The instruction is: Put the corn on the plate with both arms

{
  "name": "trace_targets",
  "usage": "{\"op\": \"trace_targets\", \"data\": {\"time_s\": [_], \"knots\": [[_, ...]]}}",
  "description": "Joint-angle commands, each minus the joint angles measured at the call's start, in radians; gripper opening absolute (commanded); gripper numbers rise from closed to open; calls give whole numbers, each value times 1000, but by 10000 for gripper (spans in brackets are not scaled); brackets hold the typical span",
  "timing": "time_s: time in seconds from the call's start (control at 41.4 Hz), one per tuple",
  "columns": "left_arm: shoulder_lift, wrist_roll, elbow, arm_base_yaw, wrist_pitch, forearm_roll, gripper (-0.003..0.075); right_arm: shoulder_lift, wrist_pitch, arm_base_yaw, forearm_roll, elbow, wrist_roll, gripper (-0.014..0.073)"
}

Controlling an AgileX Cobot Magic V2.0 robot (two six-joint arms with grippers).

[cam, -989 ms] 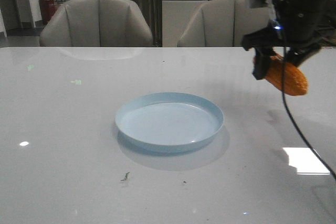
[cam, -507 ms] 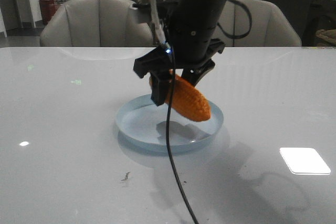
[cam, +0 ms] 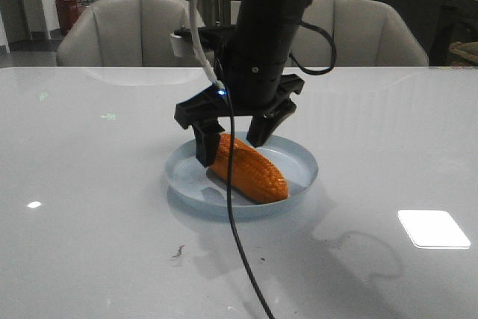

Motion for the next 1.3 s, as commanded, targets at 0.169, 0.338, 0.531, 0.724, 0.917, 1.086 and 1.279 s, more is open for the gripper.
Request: {"op": "trace_targets", "data": {"time_s": [0.169, 0.338, 0.531, 0.724, 0.917, 1.086, 1.279], "knots": [[-5, -13, -29, 1, -60, 10, 94, -170, 107, -41, -30, -220, 3, 612], [-5, -13, -29, 1, -58, 10, 94, -319, 163, -146, 28, -246, 4, 612], [-5, -13, -29, 1, -32, 12, 94, -496, 253, -340, 61, -219, 3, 612], [-5, -13, -29, 1, 13, 12, 94, -690, 234, -516, 117, -30, -48, 612], [-5, -13, -29, 1, 15, 12, 94, -917, 123, -617, 155, 301, -62, 612], [-5, -21, -29, 1, 15, 4, 94, -1106, 47, -640, 188, 595, -62, 612], [-5, -30, -29, 1, 15, 4, 94, -1273, 28, -640, 244, 814, -62, 612]]}}
